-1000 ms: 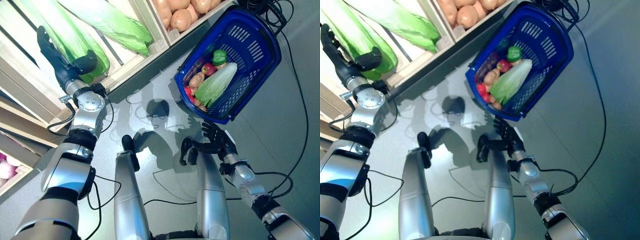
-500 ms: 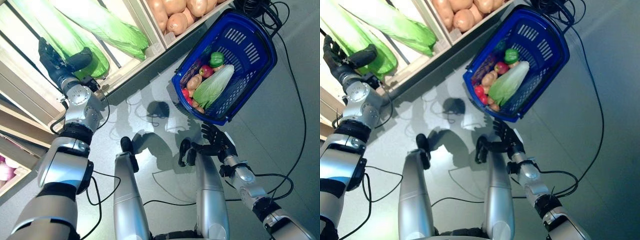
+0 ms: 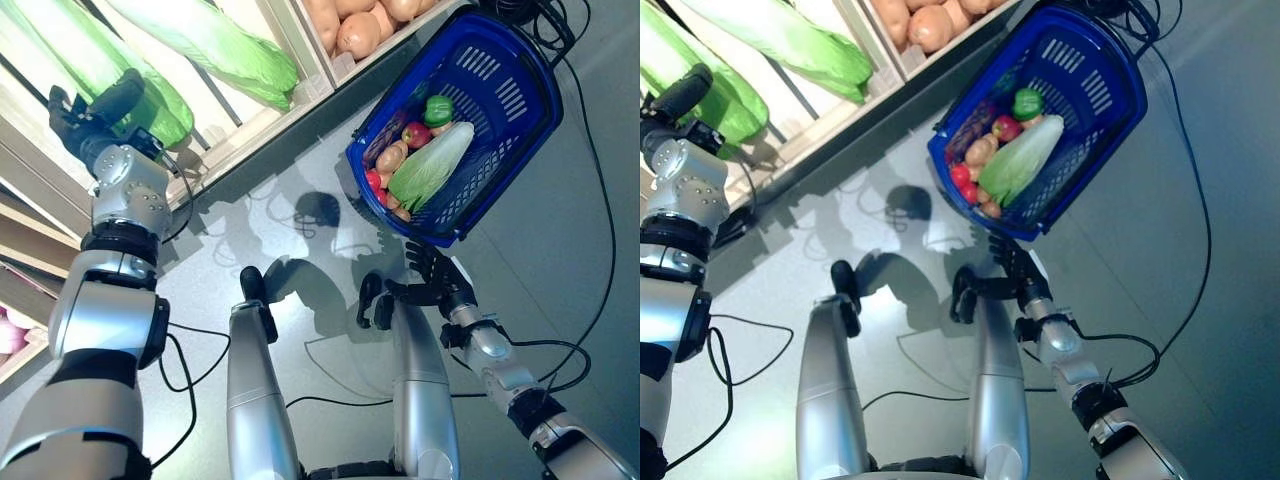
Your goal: Put vegetables into the basket
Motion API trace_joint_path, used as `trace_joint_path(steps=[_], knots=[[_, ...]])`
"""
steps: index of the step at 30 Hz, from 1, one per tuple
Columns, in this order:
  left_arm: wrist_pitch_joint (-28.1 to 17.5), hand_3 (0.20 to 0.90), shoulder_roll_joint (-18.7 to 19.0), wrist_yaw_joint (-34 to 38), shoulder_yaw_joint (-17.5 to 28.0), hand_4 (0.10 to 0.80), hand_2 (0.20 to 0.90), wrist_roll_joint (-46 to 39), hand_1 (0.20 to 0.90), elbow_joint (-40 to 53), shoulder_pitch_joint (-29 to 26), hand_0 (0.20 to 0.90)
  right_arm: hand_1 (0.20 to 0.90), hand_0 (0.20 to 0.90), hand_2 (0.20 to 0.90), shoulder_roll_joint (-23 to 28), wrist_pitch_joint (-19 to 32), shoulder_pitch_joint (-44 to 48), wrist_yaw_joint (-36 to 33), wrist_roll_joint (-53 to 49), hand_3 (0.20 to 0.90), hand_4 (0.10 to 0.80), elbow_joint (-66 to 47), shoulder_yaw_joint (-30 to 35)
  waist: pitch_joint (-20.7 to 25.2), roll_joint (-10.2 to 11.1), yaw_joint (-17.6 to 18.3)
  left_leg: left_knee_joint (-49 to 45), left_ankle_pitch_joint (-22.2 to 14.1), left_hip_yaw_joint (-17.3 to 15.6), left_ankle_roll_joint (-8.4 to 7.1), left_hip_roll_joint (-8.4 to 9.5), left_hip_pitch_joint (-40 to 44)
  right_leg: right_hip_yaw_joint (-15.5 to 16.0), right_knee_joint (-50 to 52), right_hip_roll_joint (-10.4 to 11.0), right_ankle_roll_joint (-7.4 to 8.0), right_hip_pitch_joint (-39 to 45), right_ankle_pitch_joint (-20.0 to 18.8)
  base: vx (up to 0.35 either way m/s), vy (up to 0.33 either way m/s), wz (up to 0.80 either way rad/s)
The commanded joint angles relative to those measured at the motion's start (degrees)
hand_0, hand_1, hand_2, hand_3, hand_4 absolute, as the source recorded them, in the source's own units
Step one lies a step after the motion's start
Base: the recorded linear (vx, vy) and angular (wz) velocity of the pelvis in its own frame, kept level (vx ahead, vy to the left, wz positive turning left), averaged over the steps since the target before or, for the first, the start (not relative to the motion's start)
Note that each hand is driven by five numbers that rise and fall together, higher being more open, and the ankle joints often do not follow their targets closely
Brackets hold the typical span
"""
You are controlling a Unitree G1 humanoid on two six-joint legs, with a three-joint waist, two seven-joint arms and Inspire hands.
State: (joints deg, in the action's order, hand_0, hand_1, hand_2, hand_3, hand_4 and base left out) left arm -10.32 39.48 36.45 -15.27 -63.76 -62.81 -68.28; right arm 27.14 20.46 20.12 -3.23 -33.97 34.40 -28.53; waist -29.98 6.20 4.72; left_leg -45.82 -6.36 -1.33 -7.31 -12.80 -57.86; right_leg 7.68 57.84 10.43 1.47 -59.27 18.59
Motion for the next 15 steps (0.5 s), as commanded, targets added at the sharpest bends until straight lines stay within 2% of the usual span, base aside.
trace_joint_path(steps=[1,6,7,9,10,15], knots=[[11.28,0.9,-1.95,-5.39,-1.54,0.8,0.9,-3.09,0.9,-6.32,-1.95,0.9,0.9,0.9,0.9,0.69,3.55,0.35,-1.46,-0.15,0.9,0.8,-5.7,0.45,0.19,2.06,2.51,-7.41,-7.25,-2.35,4.97,-0.04,-0.54,-0.86,-4.76,1.93,1.44,1.6,-5.51,-0.046,-0.008,0.01],[14.8,0.9,-2.1,-7.9,-2.66,0.8,0.9,0.04,0.9,-8.97,-2.11,0.9,0.9,0.9,0.9,0.62,3.47,1.68,-1.58,-0.2,0.9,0.8,-5.12,0.35,0.19,1.89,2.53,-6.99,-6.7,-2.66,4.77,-0.36,-1.02,-0.71,-4.89,2.15,1.49,1.14,-5.7,-0.039,-0.001,0.02],[15.0,0.813,-2.09,-8.08,-2.85,0.742,0.813,0.88,0.813,-9.27,-1.98,0.813,0.9,0.9,0.9,0.7,3.46,1.86,-1.64,-0.12,0.9,0.8,-5.04,0.37,0.19,1.86,2.51,-6.83,-6.59,-2.71,4.74,-0.37,-1.0,-0.66,-5.01,2.19,1.48,1.13,-5.78,-0.04,0.012,0.02],[15.6,0.542,-1.81,-9.69,-3.43,0.562,0.542,2.52,0.542,-10.03,-1.85,0.542,0.9,0.9,0.9,1.21,3.21,2.6,-1.78,-0.37,0.9,0.8,-5.03,0.62,0.19,1.72,2.4,-6.42,-6.21,-2.68,4.54,-0.23,-1.2,-0.64,-5.31,2.19,1.52,0.9,-6.07,-0.045,0.003,-0.07],[15.7,0.3,-1.72,-10.03,-3.5,0.4,0.3,2.86,0.3,-10.2,-1.92,0.3,0.9,0.9,0.9,1.3,3.19,2.74,-1.84,-0.5,0.9,0.8,-4.99,0.62,0.19,1.69,2.38,-6.38,-6.17,-2.68,4.5,-0.23,-1.23,-0.63,-5.39,2.19,1.52,0.9,-6.09,-0.042,-0.005,-0.11],[13.82,0.3,-1.58,-11.29,-4.18,0.4,0.3,4.05,0.3,-9.73,-1.55,0.3,0.9,0.9,0.9,2.16,3.3,3.69,-2.43,-0.96,0.9,0.8,-4.25,1.31,0.19,1.26,2.25,-5.91,-5.95,-2.87,4.29,-0.25,-1.1,-0.7,-5.62,2.18,1.54,0.88,-6.08,-0.012,-0.003,-0.03]])
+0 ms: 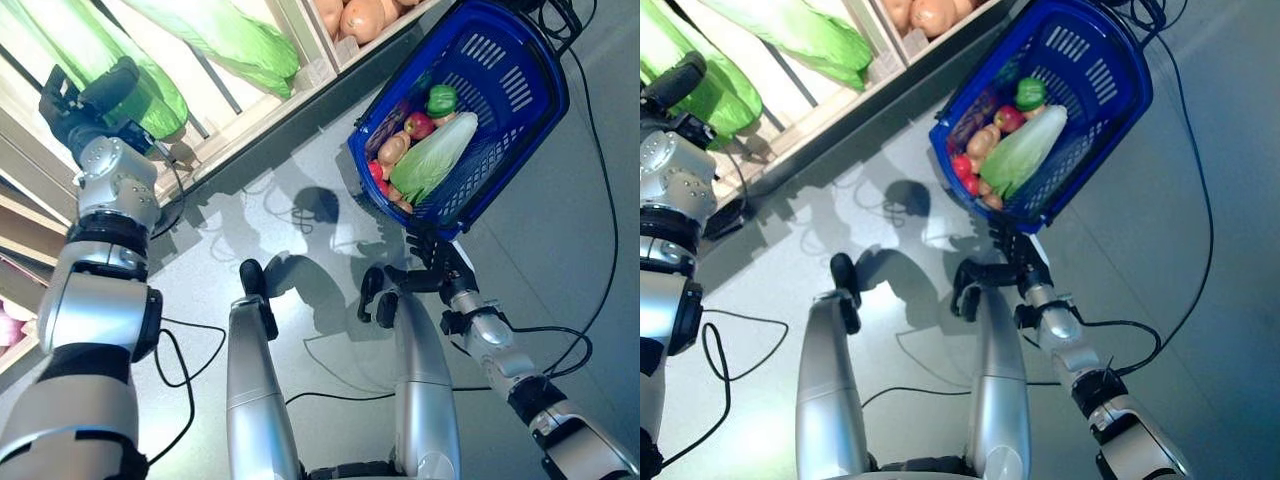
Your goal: Put vegetables into the basket
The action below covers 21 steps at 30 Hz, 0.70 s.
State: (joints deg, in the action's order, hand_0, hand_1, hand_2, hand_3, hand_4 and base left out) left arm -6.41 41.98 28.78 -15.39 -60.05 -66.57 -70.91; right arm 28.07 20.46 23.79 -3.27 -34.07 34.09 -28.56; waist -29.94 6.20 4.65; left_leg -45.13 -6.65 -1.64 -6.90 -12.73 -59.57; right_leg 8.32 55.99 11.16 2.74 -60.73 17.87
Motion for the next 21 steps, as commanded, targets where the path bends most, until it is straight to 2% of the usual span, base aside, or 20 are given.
trace_joint_path(steps=[1,12,17,21], knots=[[9.79,0.3,-4.1,-3.54,-4.04,0.4,0.3,0.38,0.3,-5.94,1.09,0.3,0.9,0.9,0.9,1.28,3.37,0.07,-2.41,-0.89,0.9,0.8,-3.88,1.37,0.14,1.24,2.33,-6.54,-5.65,-2.58,3.87,-0.32,0.67,-1.34,-3.79,1.46,0.26,2.37,-5.35,-0.02,-0.003,0.05],[6.31,0.3,-3.67,-1.53,-2.14,0.4,0.3,1.08,0.3,-4.4,2.92,0.3,0.9,0.9,0.9,1.25,5.25,0.62,-2.03,-1.69,0.9,0.8,-3.05,2.34,0.14,0.13,2.16,-4.4,-5.28,-3.78,2.96,-0.6,5.93,-1.32,-5.25,1.92,0.55,6.9,-5.13,0.0,-0.017,0.04],[5.36,0.3,-3.76,-0.74,-1.35,0.4,0.3,1.77,0.3,-3.37,4.41,0.3,0.9,0.9,0.9,0.75,4.91,0.9,-2.35,-1.39,0.9,0.8,-3.04,2.22,0.14,-0.72,2.04,-2.62,-4.77,-4.41,2.33,-0.58,9.9,-1.35,-6.65,1.96,0.62,10.68,-5.13,0.011,-0.014,0.03],[2.21,0.3,-4.06,-0.68,0.79,0.4,0.3,1.36,0.3,-2.09,7.53,0.3,0.9,0.9,0.9,-0.36,4.62,0.5,-3.25,-0.77,0.9,0.8,-3.16,1.94,0.14,-1.5,1.76,-0.41,-4.32,-4.96,1.83,-0.62,15.6,-1.62,-8.49,2.05,0.64,16.39,-5.02,0.029,-0.019,0.02]])
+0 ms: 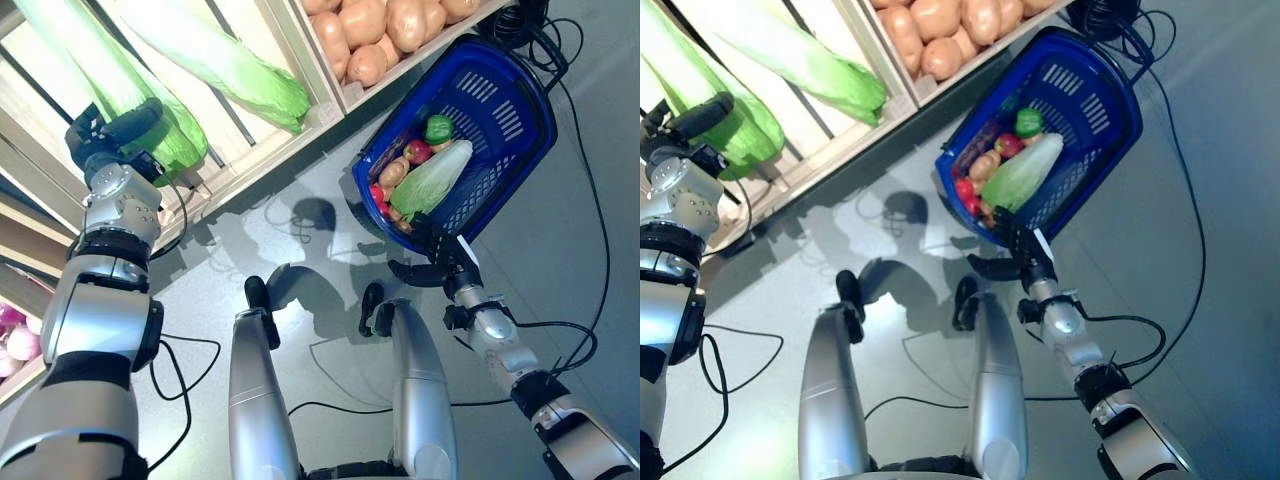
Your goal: Put vegetables into the basket
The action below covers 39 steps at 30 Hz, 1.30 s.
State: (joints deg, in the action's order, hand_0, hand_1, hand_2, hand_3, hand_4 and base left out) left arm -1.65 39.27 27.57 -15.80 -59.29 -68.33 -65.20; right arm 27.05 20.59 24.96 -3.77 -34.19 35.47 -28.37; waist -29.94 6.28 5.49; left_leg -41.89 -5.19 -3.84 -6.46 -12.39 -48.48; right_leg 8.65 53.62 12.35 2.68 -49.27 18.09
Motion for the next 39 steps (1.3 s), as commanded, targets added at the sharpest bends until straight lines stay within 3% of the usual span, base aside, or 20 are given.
trace_joint_path(steps=[1,6,13,15,21,28,39], knots=[[-3.11,0.3,-1.36,0.43,1.39,0.4,0.3,0.39,0.3,-0.23,2.08,0.3,0.9,0.9,0.9,0.64,4.74,-0.78,-2.73,-0.69,0.9,0.8,-4.53,1.76,0.15,-1.62,0.9,-3.52,-5.77,-2.79,1.39,-0.97,4.88,-1.97,-6.2,0.87,0.7,5.27,-5.23,0.031,-0.029,-0.02],[-9.39,0.3,-3.65,0.68,6.8,0.4,0.3,-1.5,0.3,8.61,10.31,0.3,0.9,0.9,0.9,-1.08,5.1,-5.0,-2.85,-1.15,0.9,0.8,-6.35,3.03,0.15,-2.85,-0.25,1.13,-5.09,-3.44,1.83,0.29,16.55,-1.29,-10.07,2.11,1.1,16.54,-5.44,0.105,-0.043,0.0],[-14.58,0.3,-8.3,2.96,8.91,0.4,0.3,2.38,0.3,23.86,22.95,0.3,0.9,0.9,0.9,-4.32,6.81,-10.35,-9.25,1.55,0.9,0.8,-8.96,4.54,4.31,-4.02,-2.22,8.11,-3.92,-3.77,2.31,2.57,27.27,1.14,-16.05,3.76,1.58,27.7,-5.97,0.104,-0.05,0.09],[-15.82,0.3,-10.33,3.4,9.1,0.4,0.3,5.19,0.3,27.91,27.05,0.3,0.9,0.9,0.9,-5.77,7.54,-11.93,-10.93,1.22,0.9,0.8,-9.68,5.25,6.01,-4.4,-2.71,11.9,-1.73,-4.46,2.84,3.11,30.47,2.51,-19.75,3.72,1.28,31.12,-7.72,0.048,-0.04,0.1],[-18.98,0.3,-16.23,3.06,8.23,0.4,0.3,17.48,0.3,36.5,37.23,0.3,0.9,0.9,0.9,-9.47,9.17,-15.69,-11.18,0.04,0.9,0.8,-13.29,7.49,11.59,-5.33,-4.2,20.86,0.14,-4.6,2.55,4.11,41.0,5.03,-30.7,2.56,1.8,43.34,-9.58,0.108,-0.07,0.04],[-21.15,0.3,-16.91,2.86,4.53,0.4,0.3,34.95,0.3,46.08,45.62,0.3,0.9,0.9,0.9,-11.27,12.69,-19.33,-5.33,-4.28,0.9,0.8,-15.37,8.74,17.75,-6.24,-5.81,33.3,4.56,-4.15,1.58,5.38,49.3,6.96,-44.6,0.64,2.78,53.07,-14.28,0.104,-0.091,0.08],[-22.85,0.3,-13.35,-3.9,1.14,0.4,0.3,50.27,0.3,54.86,47.78,0.3,0.9,0.9,0.9,-10.04,8.97,-19.02,10.59,-12.15,0.9,0.8,-22.11,12.2,22.12,-6.25,-7.08,46.22,8.17,-4.05,0.9,5.6,55.09,9.24,-55.07,-1.84,4.11,58.4,-18.8,0.01,-0.099,0.08]])
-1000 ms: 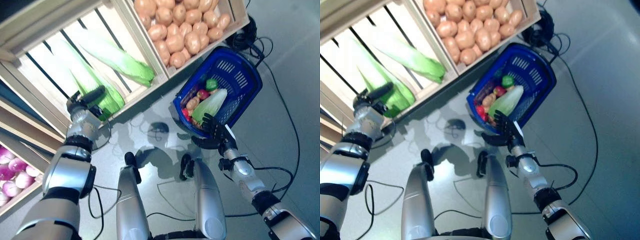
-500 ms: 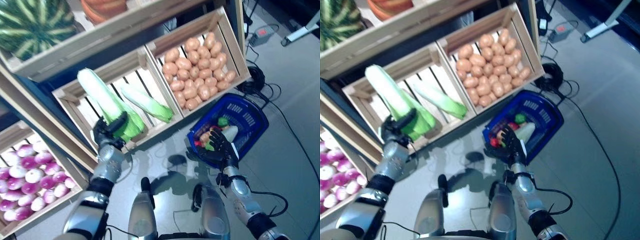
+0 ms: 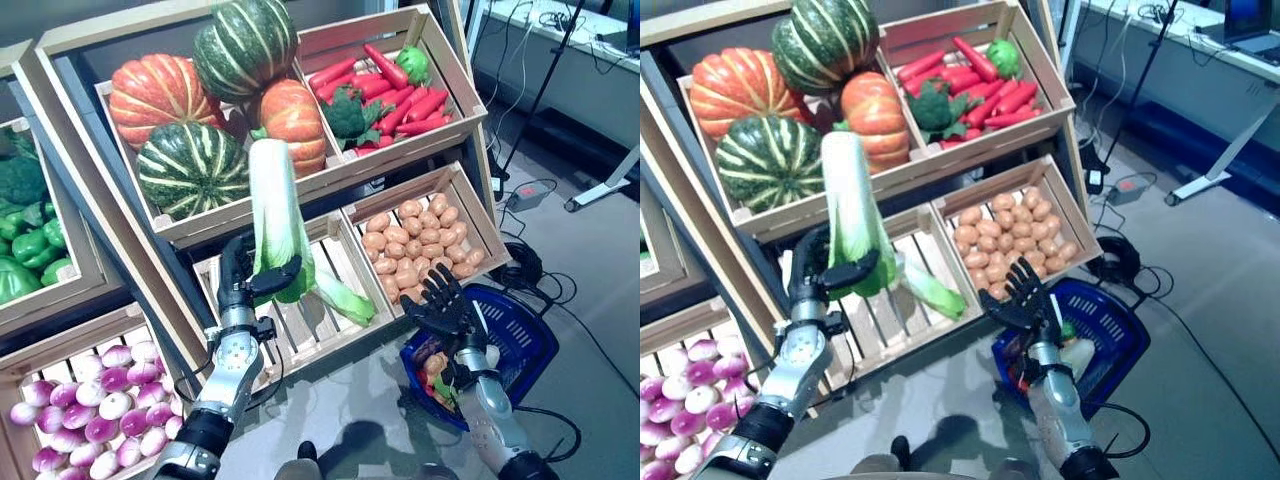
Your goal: Put vegetables into the basket
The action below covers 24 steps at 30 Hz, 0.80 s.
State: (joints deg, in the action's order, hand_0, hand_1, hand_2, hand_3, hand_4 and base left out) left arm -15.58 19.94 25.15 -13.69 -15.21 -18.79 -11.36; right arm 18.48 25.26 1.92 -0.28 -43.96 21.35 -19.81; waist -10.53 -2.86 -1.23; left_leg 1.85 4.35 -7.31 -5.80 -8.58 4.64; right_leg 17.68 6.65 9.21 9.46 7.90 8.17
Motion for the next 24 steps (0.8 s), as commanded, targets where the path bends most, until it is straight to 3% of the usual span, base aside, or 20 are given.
trace_joint_path(steps=[1,10,19,24], knots=[[-8.87,0.3,6.29,-1.87,-1.56,0.4,0.3,7.01,0.3,5.53,-6.45,0.3,0.9,0.9,0.9,-0.91,3.69,4.57,7.35,-1.84,0.9,0.8,-8.56,3.95,2.92,3.0,-0.35,2.84,-1.38,-0.52,0.26,1.86,2.04,0.33,-8.48,1.14,-2.6,1.38,-9.02,-0.015,-0.089,0.04],[-9.48,0.3,7.74,-5.64,-5.16,0.4,0.3,14.02,0.3,7.72,-8.24,0.3,0.9,0.9,0.9,2.92,-0.6,10.35,14.73,-6.39,0.9,0.8,-11.76,7.43,4.34,4.25,-0.29,3.15,-2.62,-1.27,0.35,1.39,3.72,0.25,-10.36,0.33,-2.43,2.68,-9.74,0.01,-0.058,0.02],[-9.05,0.3,7.63,-7.99,-7.72,0.4,0.3,17.73,0.3,9.45,-8.93,0.3,0.9,0.9,0.9,2.44,-2.64,15.39,20.69,-10.58,0.9,0.8,-12.09,9.52,5.12,4.77,-0.63,3.15,-4.23,-1.07,0.44,1.14,5.19,-0.14,-11.27,-0.31,-2.47,3.96,-9.47,0.025,-0.008,-0.02],[-10.1,0.3,8.48,-7.31,-9.46,0.4,0.3,20.72,0.3,8.97,-9.45,0.3,0.9,0.9,0.9,2.63,-6.32,17.81,22.49,-12.36,0.9,0.8,-11.98,8.94,5.34,4.91,-0.61,3.15,-4.56,-1.14,0.38,0.98,5.59,-0.35,-11.27,-0.37,-2.45,4.1,-9.33,0.011,0.006,-0.03]])
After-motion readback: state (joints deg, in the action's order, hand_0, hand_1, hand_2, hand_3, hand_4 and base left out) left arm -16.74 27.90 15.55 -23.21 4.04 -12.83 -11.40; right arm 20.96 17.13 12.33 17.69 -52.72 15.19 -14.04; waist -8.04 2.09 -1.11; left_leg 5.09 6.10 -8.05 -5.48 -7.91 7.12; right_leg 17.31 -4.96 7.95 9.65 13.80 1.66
